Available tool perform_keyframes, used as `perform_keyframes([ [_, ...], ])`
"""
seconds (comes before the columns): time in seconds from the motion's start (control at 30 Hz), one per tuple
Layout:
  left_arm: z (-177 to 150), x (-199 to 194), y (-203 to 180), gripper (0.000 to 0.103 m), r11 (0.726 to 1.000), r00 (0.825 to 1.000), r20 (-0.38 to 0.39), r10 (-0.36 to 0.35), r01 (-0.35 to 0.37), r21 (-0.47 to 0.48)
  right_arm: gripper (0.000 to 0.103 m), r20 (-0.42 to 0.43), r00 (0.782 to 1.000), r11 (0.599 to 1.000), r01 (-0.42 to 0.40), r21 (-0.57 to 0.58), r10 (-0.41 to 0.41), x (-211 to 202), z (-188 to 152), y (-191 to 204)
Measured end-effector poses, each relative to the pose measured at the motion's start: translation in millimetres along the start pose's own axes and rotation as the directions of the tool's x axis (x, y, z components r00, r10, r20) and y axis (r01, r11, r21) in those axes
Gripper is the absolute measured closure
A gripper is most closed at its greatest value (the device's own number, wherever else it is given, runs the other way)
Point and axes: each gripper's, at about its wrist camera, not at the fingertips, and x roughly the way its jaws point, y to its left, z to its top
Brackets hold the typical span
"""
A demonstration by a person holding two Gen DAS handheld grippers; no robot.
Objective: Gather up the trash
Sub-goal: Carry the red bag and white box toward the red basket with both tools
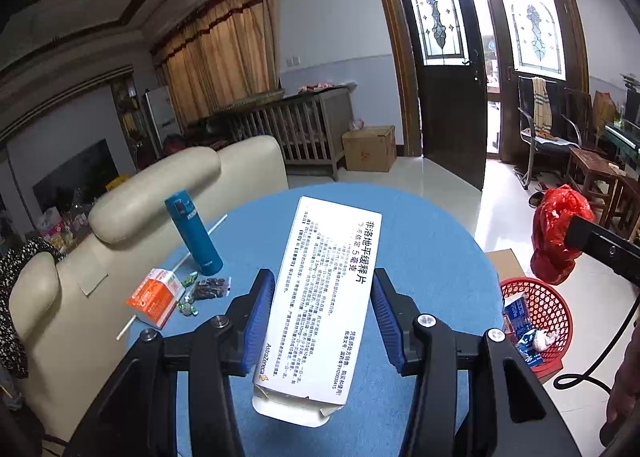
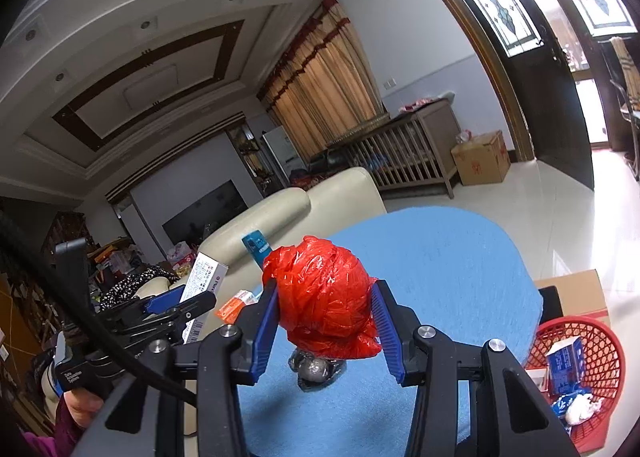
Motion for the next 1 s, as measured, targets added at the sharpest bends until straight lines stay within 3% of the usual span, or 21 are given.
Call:
perform_keyframes([
  [0.4, 2.6, -8.4, -27.7, 0.052, 0.997, 0.999, 0.028, 0.031, -0.033, 0.075, 0.054, 0.000, 1.000, 1.000, 0.006, 0.002, -0.006, -4.9, -4.7, -8.7],
  [1.0, 1.5, -6.7, -72.0, 0.052, 0.985, 1.000, 0.004, 0.007, -0.007, 0.172, 0.054, 0.046, 0.998, 0.999, 0.031, 0.043, -0.033, -33.2, -7.4, -26.6],
])
